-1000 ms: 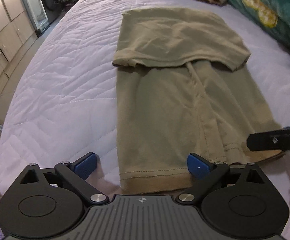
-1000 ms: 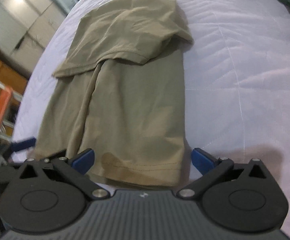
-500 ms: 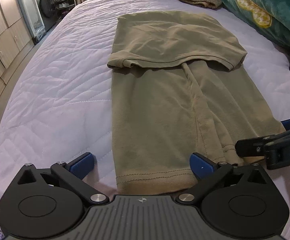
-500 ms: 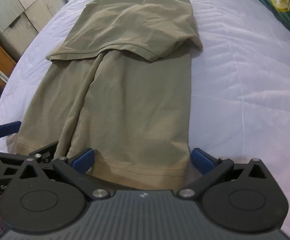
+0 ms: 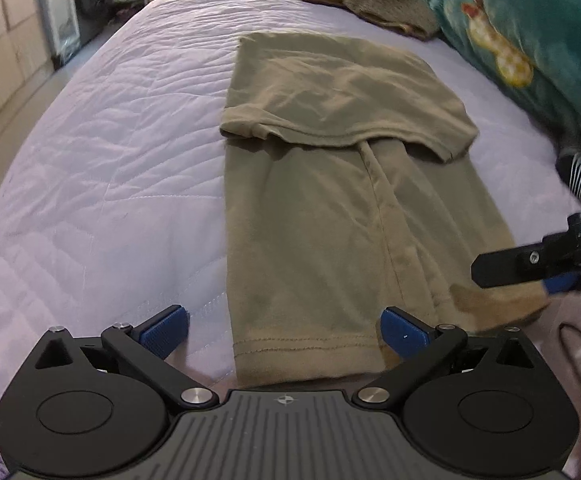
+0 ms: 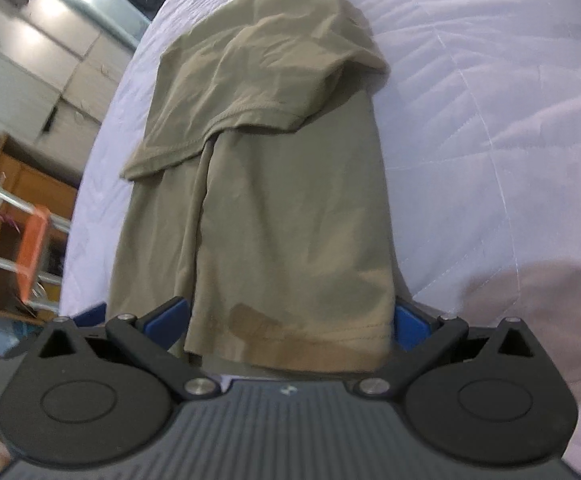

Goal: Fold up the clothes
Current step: 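Grasp the shirt's hem with both grippers and fold it over toward the collar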

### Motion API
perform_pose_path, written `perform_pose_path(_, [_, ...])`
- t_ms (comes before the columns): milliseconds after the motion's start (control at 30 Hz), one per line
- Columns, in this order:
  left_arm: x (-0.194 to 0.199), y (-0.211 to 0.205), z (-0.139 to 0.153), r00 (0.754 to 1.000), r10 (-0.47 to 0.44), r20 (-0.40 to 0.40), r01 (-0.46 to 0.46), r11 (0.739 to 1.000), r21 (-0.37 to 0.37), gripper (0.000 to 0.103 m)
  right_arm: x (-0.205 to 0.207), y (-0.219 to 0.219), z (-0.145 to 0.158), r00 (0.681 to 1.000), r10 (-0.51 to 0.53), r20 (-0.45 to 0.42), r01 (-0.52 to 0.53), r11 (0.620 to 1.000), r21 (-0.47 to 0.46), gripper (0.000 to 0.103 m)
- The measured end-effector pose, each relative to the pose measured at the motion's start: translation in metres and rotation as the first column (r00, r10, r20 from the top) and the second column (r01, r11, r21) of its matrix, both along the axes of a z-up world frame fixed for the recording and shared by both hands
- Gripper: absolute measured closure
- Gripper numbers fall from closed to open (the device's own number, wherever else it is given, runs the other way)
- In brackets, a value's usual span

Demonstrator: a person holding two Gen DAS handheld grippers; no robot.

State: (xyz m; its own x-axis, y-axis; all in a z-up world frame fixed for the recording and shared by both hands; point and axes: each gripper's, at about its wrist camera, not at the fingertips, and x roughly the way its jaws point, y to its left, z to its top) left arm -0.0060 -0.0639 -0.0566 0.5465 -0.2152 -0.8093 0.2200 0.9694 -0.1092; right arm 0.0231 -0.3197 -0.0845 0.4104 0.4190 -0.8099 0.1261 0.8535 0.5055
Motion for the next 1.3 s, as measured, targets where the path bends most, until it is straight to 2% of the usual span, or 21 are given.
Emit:
perform_pose_path(167, [0.005,-0.005,-0.001,1.000,-0.008,-0.015,0.008,1.000,-0.027,0.000,-0.002,-0.009,-0.003,1.000,-0.030,0.007,0.030,0.997,0.067,0.000])
perform_pose_path(300, [0.007,-0.013,-0.002,0.999,-0.030,-0.023,0.028,0.998,-0.047,0.002,0.000,-0.005,-0.001,1.000,0.000,0.004,0.000,0.999,0.042,0.000])
perform_pose_path(367, [0.008,-0.014,-0.002,0.999,-0.022,-0.023,0.021,0.998,-0.054,0.005,0.001,0.002,0.001,0.999,0.043,0.008,-0.043,0.999,0.006,0.004])
perform_pose_path(433, [0.009,-0.013,-0.001,1.000,-0.010,-0.017,0.009,0.998,-0.058,0.013,-0.001,0.006,0.003,0.997,0.074,0.014,-0.073,0.997,-0.023,0.016])
perform_pose_path(467, [0.009,-0.012,-0.001,1.000,-0.004,-0.014,0.003,0.998,-0.060,0.019,-0.002,0.005,0.003,0.997,0.074,0.017,-0.074,0.997,-0.027,0.030])
perform_pose_path(500, [0.009,-0.011,-0.001,1.000,0.003,-0.009,-0.004,0.998,-0.062,0.030,-0.003,0.004,0.004,0.997,0.074,0.020,-0.073,0.997,-0.029,0.059])
perform_pose_path(533, [0.008,-0.010,0.000,1.000,0.013,-0.003,-0.013,0.998,-0.064,0.037,-0.004,0.003,0.004,0.997,0.074,0.022,-0.073,0.997,-0.032,0.082])
perform_pose_path(567, [0.008,-0.008,0.001,1.000,0.025,0.003,-0.025,0.998,-0.065,0.055,-0.002,0.001,0.001,0.998,0.069,0.012,-0.069,0.998,-0.014,0.095])
perform_pose_path(600, [0.008,-0.006,0.001,0.999,0.038,0.008,-0.037,0.997,-0.068,0.065,-0.001,-0.001,-0.003,0.998,0.064,0.000,-0.064,0.998,0.006,0.095])
perform_pose_path(733, [0.009,-0.002,0.001,0.999,0.028,0.020,-0.027,0.996,-0.082,0.079,0.000,0.005,-0.004,0.995,0.100,0.021,-0.100,0.995,-0.016,0.095])
perform_pose_path(800, [0.010,-0.002,0.004,0.999,0.029,0.020,-0.027,0.995,-0.093,0.094,-0.003,0.004,-0.001,0.995,0.096,0.025,-0.096,0.995,-0.020,0.095])
perform_pose_path(833, [0.010,-0.001,0.005,0.999,0.029,0.021,-0.027,0.995,-0.101,0.097,-0.004,0.002,0.001,0.996,0.091,0.028,-0.090,0.996,-0.017,0.095])
perform_pose_path(933, [0.008,0.002,0.008,0.999,0.028,0.024,-0.025,0.992,-0.121,0.099,-0.009,-0.002,0.007,0.996,0.080,0.037,-0.080,0.997,-0.007,0.095])
perform_pose_path(1167, [-0.013,0.016,0.021,1.000,0.009,0.027,-0.005,0.991,-0.135,0.099,-0.021,0.011,0.013,0.986,0.168,0.008,-0.168,0.985,0.040,0.095])
perform_pose_path(1233, [-0.022,0.023,0.023,1.000,0.013,0.015,-0.011,0.987,-0.162,0.099,-0.024,0.015,0.015,0.981,0.194,0.000,-0.193,0.980,0.054,0.095])
perform_pose_path(1300, [-0.020,0.029,0.029,1.000,0.024,0.012,-0.021,0.977,-0.210,0.099,-0.030,0.013,0.022,0.981,0.191,0.021,-0.192,0.975,0.110,0.095])
